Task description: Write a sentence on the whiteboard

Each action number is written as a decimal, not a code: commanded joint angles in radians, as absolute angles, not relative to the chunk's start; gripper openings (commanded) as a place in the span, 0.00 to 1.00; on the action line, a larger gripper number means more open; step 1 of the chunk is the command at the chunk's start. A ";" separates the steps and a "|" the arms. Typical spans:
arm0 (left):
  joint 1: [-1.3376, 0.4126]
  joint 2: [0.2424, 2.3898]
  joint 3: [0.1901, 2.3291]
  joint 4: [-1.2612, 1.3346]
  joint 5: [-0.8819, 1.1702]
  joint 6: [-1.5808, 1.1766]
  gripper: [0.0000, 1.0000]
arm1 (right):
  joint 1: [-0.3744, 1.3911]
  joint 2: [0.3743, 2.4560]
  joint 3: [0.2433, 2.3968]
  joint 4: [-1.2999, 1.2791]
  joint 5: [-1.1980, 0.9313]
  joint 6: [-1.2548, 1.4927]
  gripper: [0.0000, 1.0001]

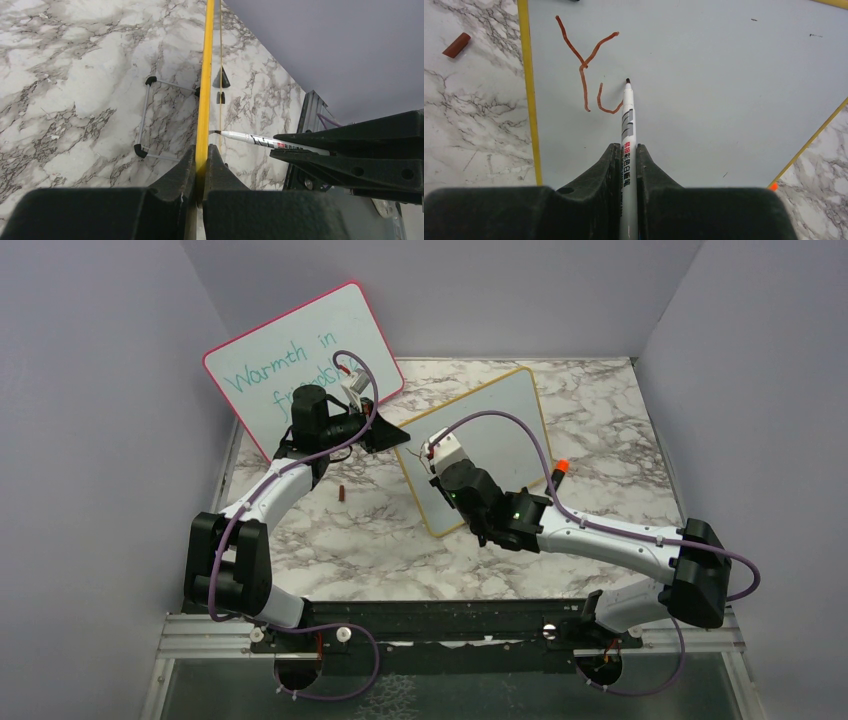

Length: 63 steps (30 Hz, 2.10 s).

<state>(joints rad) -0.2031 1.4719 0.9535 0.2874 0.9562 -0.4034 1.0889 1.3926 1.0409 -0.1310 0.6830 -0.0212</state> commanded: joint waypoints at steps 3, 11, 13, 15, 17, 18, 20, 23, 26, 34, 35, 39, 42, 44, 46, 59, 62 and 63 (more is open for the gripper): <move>-0.230 1.509 0.934 0.192 0.994 -0.344 0.00 | 1.078 1.405 1.070 -0.071 0.636 -0.039 0.01; -0.230 1.508 0.936 0.188 0.994 -0.342 0.00 | 1.078 1.404 1.072 -0.080 0.599 -0.046 0.01; -0.230 1.508 0.936 0.187 0.995 -0.341 0.00 | 1.078 1.404 1.073 -0.086 0.593 -0.046 0.01; -0.230 1.509 0.936 0.187 0.995 -0.341 0.00 | 1.078 1.401 1.073 -0.085 0.586 -0.046 0.01; -0.230 1.508 0.937 0.187 0.994 -0.341 0.00 | 1.078 1.399 1.072 -0.086 0.578 -0.048 0.01; -0.230 1.508 0.937 0.187 0.995 -0.341 0.00 | 1.078 1.397 1.071 -0.086 0.572 -0.048 0.01; -0.230 1.508 0.937 0.187 0.994 -0.341 0.00 | 1.078 1.395 1.071 -0.087 0.565 -0.049 0.01; -0.230 1.511 0.937 0.187 0.994 -0.341 0.00 | 1.078 1.394 1.071 -0.093 0.556 -0.049 0.01; -0.230 1.509 0.937 0.187 0.994 -0.341 0.00 | 1.078 1.394 1.072 -0.100 0.547 -0.051 0.01; -0.230 1.508 0.937 0.187 0.994 -0.341 0.00 | 1.079 1.392 1.065 -0.123 0.537 -0.045 0.01; -0.230 1.508 0.937 0.186 0.993 -0.340 0.00 | 1.078 1.390 1.065 -0.125 0.534 -0.044 0.01; -0.230 1.509 0.937 0.184 0.992 -0.339 0.00 | 1.078 1.384 1.063 -0.135 0.519 -0.043 0.01; -0.230 1.509 0.938 0.183 0.991 -0.336 0.00 | 1.078 1.382 1.062 -0.144 0.521 -0.043 0.01; -0.230 1.509 0.938 0.181 0.991 -0.336 0.00 | 1.078 1.382 1.060 -0.150 0.524 -0.040 0.01; -0.230 1.509 0.939 0.181 0.991 -0.336 0.00 | 1.078 1.382 1.059 -0.159 0.525 -0.037 0.01; -0.230 1.511 0.939 0.178 0.989 -0.333 0.00 | 1.078 1.374 1.046 -0.205 0.541 -0.020 0.01; -0.230 1.511 0.939 0.176 0.989 -0.332 0.00 | 1.078 1.367 1.041 -0.212 0.545 -0.014 0.01; -0.230 1.511 0.940 0.175 0.989 -0.331 0.00 | 1.078 1.366 1.038 -0.210 0.547 -0.013 0.01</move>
<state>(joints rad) -0.2031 1.4719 0.9554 0.2802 0.9562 -0.3988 1.0843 1.3808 1.0462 -0.1661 0.5617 -0.0322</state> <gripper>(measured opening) 0.037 0.168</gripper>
